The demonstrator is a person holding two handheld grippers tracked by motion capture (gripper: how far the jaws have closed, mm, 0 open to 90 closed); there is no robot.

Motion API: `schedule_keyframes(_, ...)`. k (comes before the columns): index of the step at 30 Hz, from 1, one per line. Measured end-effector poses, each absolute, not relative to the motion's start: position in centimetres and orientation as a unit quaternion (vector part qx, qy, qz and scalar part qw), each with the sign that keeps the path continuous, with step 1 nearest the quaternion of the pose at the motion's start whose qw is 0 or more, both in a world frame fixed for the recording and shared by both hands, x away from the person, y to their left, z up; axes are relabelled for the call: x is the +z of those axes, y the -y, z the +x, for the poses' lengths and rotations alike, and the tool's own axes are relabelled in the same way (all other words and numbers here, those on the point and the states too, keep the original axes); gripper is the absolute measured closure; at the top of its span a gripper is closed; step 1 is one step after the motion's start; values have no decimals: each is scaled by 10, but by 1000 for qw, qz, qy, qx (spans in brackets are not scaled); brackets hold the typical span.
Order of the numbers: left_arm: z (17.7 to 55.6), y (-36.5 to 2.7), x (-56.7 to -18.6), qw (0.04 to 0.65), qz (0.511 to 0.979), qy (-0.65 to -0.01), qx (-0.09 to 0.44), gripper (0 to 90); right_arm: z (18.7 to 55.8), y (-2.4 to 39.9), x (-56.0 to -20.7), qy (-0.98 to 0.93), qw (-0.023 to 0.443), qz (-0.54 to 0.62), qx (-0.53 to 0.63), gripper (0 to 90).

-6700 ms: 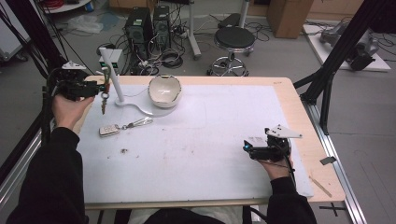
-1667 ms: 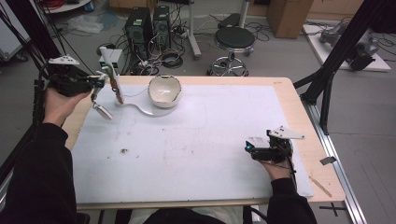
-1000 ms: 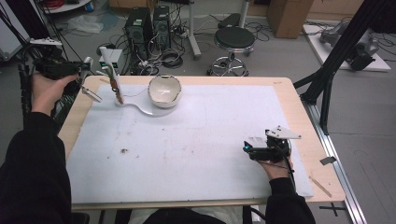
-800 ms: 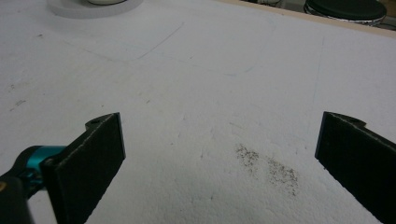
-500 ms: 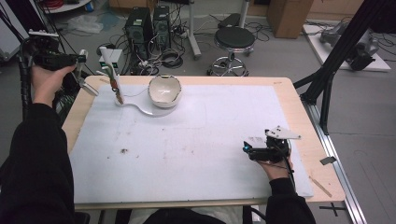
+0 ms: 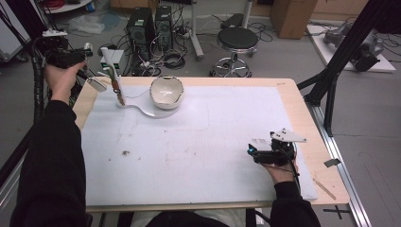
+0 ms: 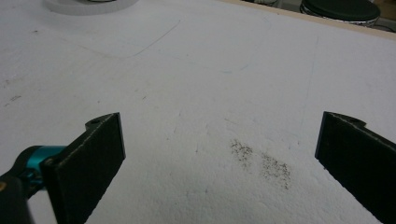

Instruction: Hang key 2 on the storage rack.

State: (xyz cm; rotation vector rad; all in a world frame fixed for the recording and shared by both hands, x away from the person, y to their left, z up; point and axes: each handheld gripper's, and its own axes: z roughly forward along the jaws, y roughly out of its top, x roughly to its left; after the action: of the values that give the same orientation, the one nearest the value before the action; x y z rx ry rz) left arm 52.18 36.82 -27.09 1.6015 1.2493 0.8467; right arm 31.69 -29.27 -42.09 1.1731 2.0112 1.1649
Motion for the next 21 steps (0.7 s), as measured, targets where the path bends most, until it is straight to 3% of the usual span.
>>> schedule_keyframes(11,526,-366,-268,495,618,-505,343,743,317,295,-422,-745,269,435,428,5)
schedule_keyframes(21,531,-347,-266,471,642,-494,349,743,318,295,-422,-749,269,432,424,5)
